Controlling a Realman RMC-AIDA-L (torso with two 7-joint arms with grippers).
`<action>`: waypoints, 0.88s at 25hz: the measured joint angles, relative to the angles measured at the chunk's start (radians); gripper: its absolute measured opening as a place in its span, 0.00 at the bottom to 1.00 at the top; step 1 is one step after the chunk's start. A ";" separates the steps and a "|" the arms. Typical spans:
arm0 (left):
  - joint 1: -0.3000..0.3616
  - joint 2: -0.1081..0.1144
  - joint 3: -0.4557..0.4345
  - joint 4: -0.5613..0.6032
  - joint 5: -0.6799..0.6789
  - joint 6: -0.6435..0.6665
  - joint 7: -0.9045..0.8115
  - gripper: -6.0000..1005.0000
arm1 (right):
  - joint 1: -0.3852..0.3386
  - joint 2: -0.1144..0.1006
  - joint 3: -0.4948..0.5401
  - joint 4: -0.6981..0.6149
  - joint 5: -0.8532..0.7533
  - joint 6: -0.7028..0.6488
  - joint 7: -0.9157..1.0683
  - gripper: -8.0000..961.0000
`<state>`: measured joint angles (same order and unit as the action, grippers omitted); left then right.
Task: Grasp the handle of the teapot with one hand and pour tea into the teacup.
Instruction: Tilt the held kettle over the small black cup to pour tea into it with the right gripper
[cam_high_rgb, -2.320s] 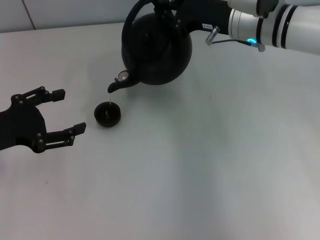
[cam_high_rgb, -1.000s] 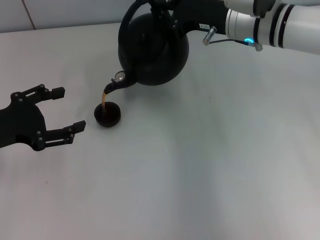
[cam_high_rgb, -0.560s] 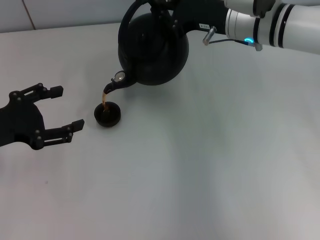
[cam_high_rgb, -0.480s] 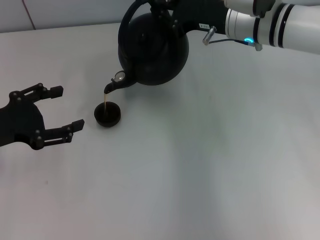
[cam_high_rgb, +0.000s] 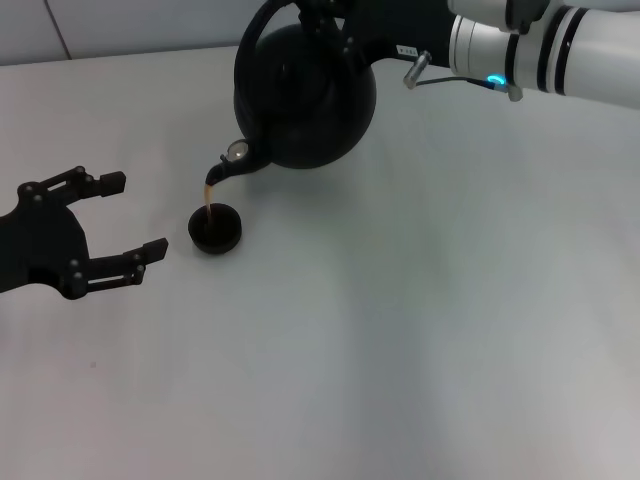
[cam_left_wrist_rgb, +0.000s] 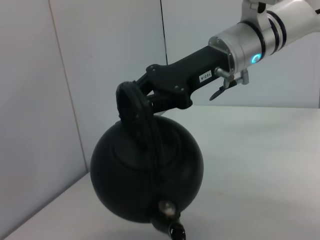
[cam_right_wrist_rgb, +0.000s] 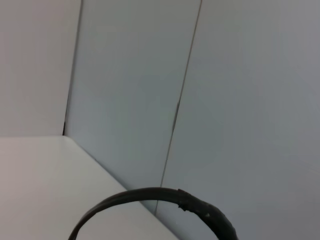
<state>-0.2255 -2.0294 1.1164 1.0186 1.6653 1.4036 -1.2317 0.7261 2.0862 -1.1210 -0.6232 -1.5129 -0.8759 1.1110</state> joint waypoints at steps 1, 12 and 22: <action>0.000 0.000 0.000 0.000 0.000 0.000 0.000 0.87 | -0.002 0.000 0.000 0.000 0.014 0.000 -0.004 0.14; 0.002 -0.005 -0.012 0.000 0.001 0.000 0.010 0.87 | -0.021 0.002 -0.002 0.025 0.097 -0.002 -0.048 0.14; -0.004 -0.005 -0.013 0.000 0.001 0.000 0.012 0.87 | -0.067 0.002 -0.015 0.038 0.218 -0.006 -0.114 0.14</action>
<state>-0.2293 -2.0340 1.1035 1.0187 1.6659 1.4032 -1.2195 0.6595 2.0881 -1.1356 -0.5853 -1.2945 -0.8815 0.9969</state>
